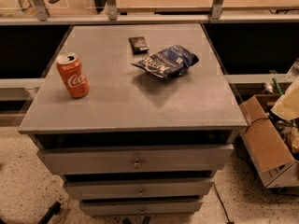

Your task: Move brown chip bag near sponge

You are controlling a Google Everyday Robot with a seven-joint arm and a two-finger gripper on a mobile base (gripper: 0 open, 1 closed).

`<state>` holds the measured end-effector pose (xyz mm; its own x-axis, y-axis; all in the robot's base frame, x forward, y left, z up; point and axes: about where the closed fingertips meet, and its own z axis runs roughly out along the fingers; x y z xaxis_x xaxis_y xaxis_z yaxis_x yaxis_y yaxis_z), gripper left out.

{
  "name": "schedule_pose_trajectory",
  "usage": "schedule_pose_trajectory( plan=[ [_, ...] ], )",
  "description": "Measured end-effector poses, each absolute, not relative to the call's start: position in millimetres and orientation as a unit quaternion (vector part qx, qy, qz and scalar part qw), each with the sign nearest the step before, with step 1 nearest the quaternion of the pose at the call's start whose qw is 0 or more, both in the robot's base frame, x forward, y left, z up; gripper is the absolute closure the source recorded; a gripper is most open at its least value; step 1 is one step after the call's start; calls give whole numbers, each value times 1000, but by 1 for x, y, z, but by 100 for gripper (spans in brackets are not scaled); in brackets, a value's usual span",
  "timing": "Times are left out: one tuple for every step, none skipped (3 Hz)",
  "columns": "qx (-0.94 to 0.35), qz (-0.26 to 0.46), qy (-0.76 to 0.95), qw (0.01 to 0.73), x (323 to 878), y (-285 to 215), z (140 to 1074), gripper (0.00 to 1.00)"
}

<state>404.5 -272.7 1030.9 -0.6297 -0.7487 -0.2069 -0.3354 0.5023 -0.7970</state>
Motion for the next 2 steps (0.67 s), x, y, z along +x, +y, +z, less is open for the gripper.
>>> schedule_pose_trajectory(
  plan=[
    [-327, -385, 810, 297, 403, -270, 1037, 0],
    [-348, -364, 808, 308, 405, -269, 1037, 0]
  ],
)
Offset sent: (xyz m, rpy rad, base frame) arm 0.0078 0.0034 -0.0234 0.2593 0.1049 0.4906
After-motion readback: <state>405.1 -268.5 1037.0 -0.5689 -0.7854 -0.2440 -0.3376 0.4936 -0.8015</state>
